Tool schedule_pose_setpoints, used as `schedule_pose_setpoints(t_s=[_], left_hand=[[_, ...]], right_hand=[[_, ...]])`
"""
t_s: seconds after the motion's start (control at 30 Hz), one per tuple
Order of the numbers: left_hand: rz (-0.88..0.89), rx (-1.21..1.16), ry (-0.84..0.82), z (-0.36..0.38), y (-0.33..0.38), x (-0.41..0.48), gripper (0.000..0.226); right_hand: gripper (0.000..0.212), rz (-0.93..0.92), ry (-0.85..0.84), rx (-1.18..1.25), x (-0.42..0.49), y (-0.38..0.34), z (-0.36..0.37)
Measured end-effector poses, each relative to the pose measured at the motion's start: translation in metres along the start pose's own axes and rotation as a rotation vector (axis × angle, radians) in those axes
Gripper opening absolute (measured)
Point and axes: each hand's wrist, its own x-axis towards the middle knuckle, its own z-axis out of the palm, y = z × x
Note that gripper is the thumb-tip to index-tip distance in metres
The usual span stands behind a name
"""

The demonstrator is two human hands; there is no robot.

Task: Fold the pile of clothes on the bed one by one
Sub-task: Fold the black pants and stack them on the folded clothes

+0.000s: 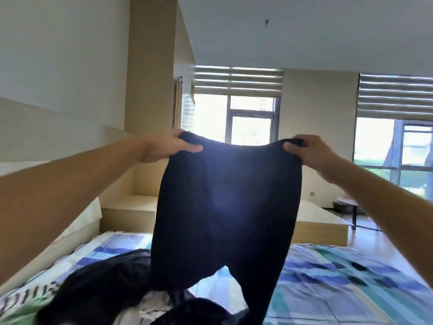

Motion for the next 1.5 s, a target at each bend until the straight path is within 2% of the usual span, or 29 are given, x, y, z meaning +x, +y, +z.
schedule_pose_setpoints(t_s=[0.07,0.2,0.3,0.37,0.5,0.63,0.77,0.83,0.93,1.03,1.13,1.2,1.27,1.37,1.47,1.5], left_hand=[[-0.009,0.003,-0.024,0.010,-0.026,-0.017,0.029],[-0.064,-0.031,0.007,0.024,-0.066,-0.039,0.024],[-0.069,-0.074,0.002,0.032,-0.084,-0.045,0.024],[-0.034,-0.111,-0.048,0.039,-0.089,-0.048,0.015],[0.012,-0.166,-0.103,0.054,-0.086,-0.054,0.027],[0.117,-0.116,-0.124,0.057,-0.081,-0.060,0.042],[0.291,0.042,-0.139,0.065,-0.058,-0.055,0.050],[0.366,0.088,-0.131,0.076,-0.045,-0.049,0.051],[0.436,0.170,-0.016,0.094,-0.032,-0.040,0.055],[0.414,0.142,0.076,0.109,-0.030,-0.030,0.044],[0.343,0.082,0.156,0.120,-0.028,-0.027,0.041],[0.222,0.033,0.180,0.123,-0.028,-0.027,0.042],[0.106,-0.081,0.067,0.123,-0.028,-0.029,0.040],[0.093,-0.292,-0.109,0.126,-0.030,-0.034,0.042],[0.135,-0.271,-0.100,0.135,-0.030,-0.036,0.026],[0.132,-0.242,-0.066,0.137,-0.031,-0.036,0.018]], right_hand=[[0.020,0.041,-0.177,0.065,-0.020,0.015,0.004],[0.019,0.108,-0.449,0.186,-0.051,0.029,0.010],[0.018,0.131,-0.473,0.143,-0.060,0.033,0.018],[0.017,0.167,-0.443,0.120,-0.063,0.037,0.025],[0.013,0.192,-0.436,0.139,-0.070,0.044,0.038],[0.029,0.034,-0.550,0.206,-0.081,0.040,0.041],[0.035,-0.200,-0.494,-0.004,-0.081,0.020,0.052],[0.032,-0.260,-0.421,-0.022,-0.079,0.008,0.065],[0.040,-0.330,-0.349,-0.018,-0.079,-0.008,0.085],[0.048,-0.364,-0.315,0.005,-0.084,-0.018,0.100],[0.041,-0.343,-0.242,-0.021,-0.087,-0.021,0.106],[0.040,-0.332,-0.195,-0.039,-0.088,-0.022,0.106],[0.034,-0.315,-0.175,-0.026,-0.089,-0.023,0.105],[0.020,-0.245,-0.201,0.023,-0.091,-0.023,0.107],[0.011,-0.012,-0.207,0.028,-0.095,-0.022,0.107],[0.015,0.104,-0.259,0.032,-0.096,-0.022,0.106]])
